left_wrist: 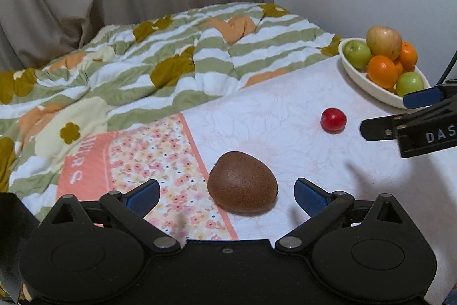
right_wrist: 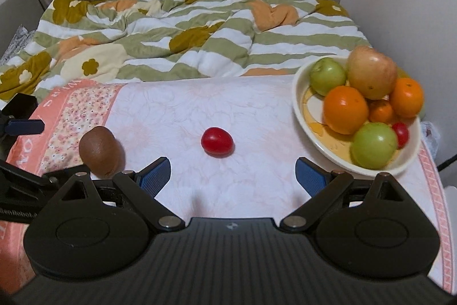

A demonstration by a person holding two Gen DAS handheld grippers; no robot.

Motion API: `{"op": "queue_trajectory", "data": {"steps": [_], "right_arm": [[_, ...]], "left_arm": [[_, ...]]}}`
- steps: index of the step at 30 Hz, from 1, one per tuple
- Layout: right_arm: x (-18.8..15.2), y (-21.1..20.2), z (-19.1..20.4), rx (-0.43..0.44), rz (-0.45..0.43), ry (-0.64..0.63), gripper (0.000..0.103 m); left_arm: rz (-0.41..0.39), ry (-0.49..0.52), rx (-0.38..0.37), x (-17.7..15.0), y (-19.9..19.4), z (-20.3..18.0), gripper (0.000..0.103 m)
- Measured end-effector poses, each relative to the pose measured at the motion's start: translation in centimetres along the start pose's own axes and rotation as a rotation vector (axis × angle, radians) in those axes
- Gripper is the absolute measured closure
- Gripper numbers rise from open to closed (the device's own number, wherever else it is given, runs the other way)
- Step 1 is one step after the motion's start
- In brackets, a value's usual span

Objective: Organize fruits
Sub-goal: 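Grasp the kiwi with the left tool while the right tool grasps the cherry tomato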

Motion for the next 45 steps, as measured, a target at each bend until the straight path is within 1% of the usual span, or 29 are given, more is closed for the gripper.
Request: {"op": "queue_trajectory", "data": {"steps": [2,6,9,11,14,15,18,21,24,25,26,30,32,33,35,39,40,41,45], "right_arm": [[0.2,1.0,0.2,0.012,0.011,-0.001,0.0],[0.3,3.0,0.7,0.012,0.032,-0.056,0.0],[0.3,4.0,0.7,0.033,0.046,-0.063,0.0],[0.3,4.6,0.7,0.039,0.056,-0.062,0.0],[0.2,5.3,0.6,0.055,0.071,-0.057,0.0],[0.2,5.4,0.6,0.059,0.074,-0.057,0.0],[0.2,5.7,0.7,0.07,0.078,-0.057,0.0],[0.3,6.1,0.8,0.078,0.083,-0.056,0.0],[0.4,6.6,0.8,0.075,0.085,-0.057,0.003],[0.4,6.7,0.9,0.074,0.084,-0.058,0.005],[0.4,6.9,0.9,0.075,0.086,-0.058,0.009],[0.5,7.1,0.8,0.065,0.072,-0.065,0.013],[0.6,7.2,0.9,0.061,0.066,-0.072,0.019],[0.7,7.2,0.9,0.059,0.063,-0.074,0.021],[0.8,7.2,1.1,0.057,0.055,-0.076,0.029],[0.9,7.2,1.3,0.054,0.042,-0.072,0.037],[1.0,7.2,1.3,0.053,0.039,-0.071,0.043],[1.0,7.2,1.3,0.051,0.036,-0.071,0.053],[1.2,6.7,1.4,0.058,0.027,-0.06,0.053]], "left_arm": [[0.022,-0.003,-0.004,-0.1,0.8,-0.1,0.009],[0.043,0.006,-0.012,0.0,2.0,-0.4,0.01],[0.053,0.022,-0.008,0.1,2.7,-0.8,0.014],[0.06,0.026,-0.011,0.1,3.2,-1.0,0.022],[0.078,0.028,-0.028,0.1,3.9,-1.2,0.032],[0.081,0.028,-0.039,0.0,3.9,-1.3,0.034],[0.079,0.04,-0.032,0.0,3.9,-1.4,0.034],[0.084,0.031,-0.034,0.0,3.9,-1.3,0.034],[0.087,0.021,-0.033,0.0,3.9,-1.3,0.035],[0.087,0.018,-0.033,0.0,3.9,-1.2,0.035],[0.086,0.015,-0.033,0.0,3.9,-1.2,0.035],[0.089,0.006,-0.027,-0.1,3.8,-1.2,0.035],[0.09,-0.003,-0.024,-0.1,3.7,-1.0,0.035],[0.09,-0.008,-0.022,-0.1,3.7,-1.0,0.035],[0.092,-0.017,-0.02,-0.2,3.6,-0.9,0.035],[0.094,-0.035,-0.012,-0.5,3.4,-0.6,0.035],[0.094,-0.042,-0.01,-0.6,3.3,-0.6,0.035],[0.095,-0.049,-0.009,-0.7,3.2,-0.5,0.035],[0.087,-0.078,-0.005,-0.7,2.6,-0.2,0.035]]}}
Point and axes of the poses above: each gripper's, at about its wrist camera, not at the fingertips, and y roughly the way its jaws point, z to its left, x to its top, the point moved 6 cm from there along y, roughly the way its jaws point
